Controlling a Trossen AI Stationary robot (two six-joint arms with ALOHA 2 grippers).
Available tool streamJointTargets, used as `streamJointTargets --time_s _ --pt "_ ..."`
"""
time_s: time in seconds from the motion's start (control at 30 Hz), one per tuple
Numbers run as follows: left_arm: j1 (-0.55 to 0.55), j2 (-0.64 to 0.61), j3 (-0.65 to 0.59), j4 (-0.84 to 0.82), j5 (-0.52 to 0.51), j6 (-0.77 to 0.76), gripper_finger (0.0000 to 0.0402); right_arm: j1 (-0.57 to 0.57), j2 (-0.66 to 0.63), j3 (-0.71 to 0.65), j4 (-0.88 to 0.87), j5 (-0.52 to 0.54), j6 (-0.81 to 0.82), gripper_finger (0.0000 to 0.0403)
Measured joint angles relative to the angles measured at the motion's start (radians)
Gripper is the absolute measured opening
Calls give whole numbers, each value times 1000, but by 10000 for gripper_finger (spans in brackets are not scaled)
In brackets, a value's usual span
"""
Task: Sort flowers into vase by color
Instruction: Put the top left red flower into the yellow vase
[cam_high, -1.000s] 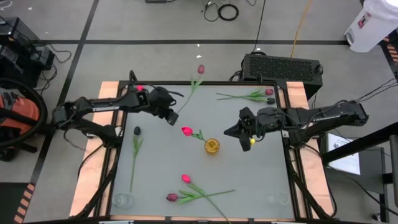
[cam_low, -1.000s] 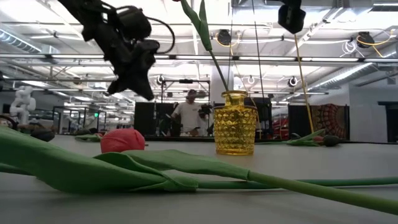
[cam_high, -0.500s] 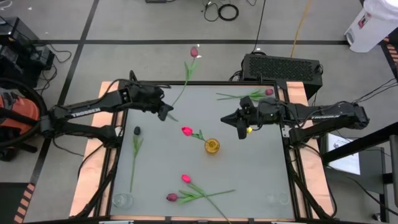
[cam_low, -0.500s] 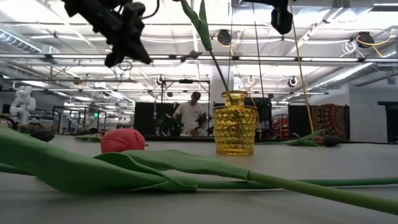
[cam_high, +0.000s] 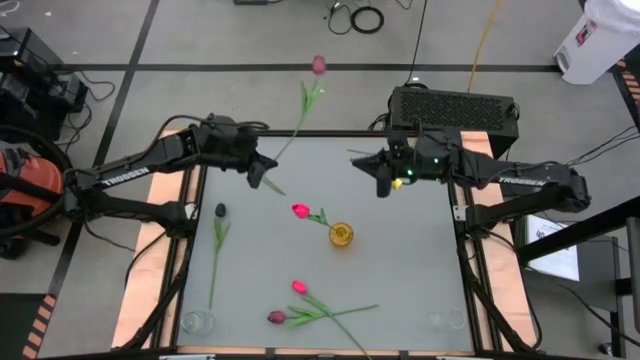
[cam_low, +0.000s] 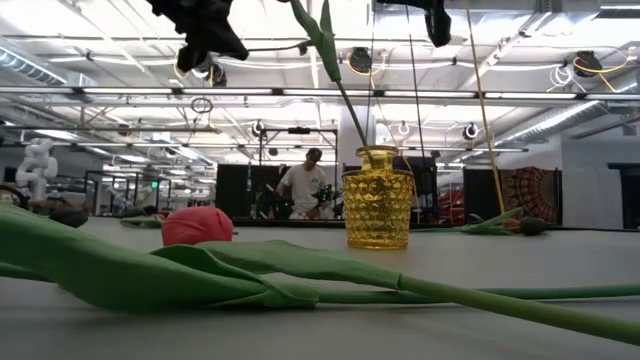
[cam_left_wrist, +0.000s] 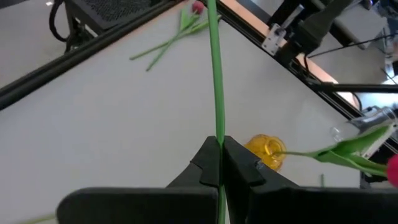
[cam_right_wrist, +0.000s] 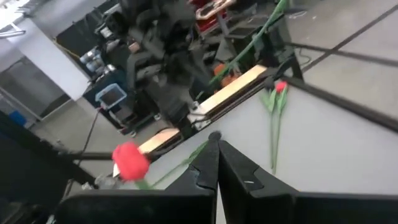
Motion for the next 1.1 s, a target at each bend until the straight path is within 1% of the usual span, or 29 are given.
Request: streamJointTargets --time_s 0.13,0.23,0.37,0.5,0.63,0.83,0.93,1.1 --pt "-37 0 1 -2 5 -1 3 -37 61 85 4 -28 -31 12" --pt "-67 0 1 -1 6 -1 3 -62 124 149 0 -50 -41 35" --pt "-96 0 1 2 -8 -1 3 -85 200 231 -4 -51 -62 73" --pt "-112 0 4 0 -23 0 3 -106 257 293 -6 -51 -59 104" --pt "-118 0 26 3 -32 17 3 -126 300 340 -2 -49 -33 127" --pt "-117 0 56 3 -51 37 3 -145 356 373 5 -47 31 145" --pt "-117 0 61 3 -54 52 3 -150 372 379 36 -48 73 146" --pt "-117 0 61 0 -54 53 3 -150 383 380 106 -48 95 146"
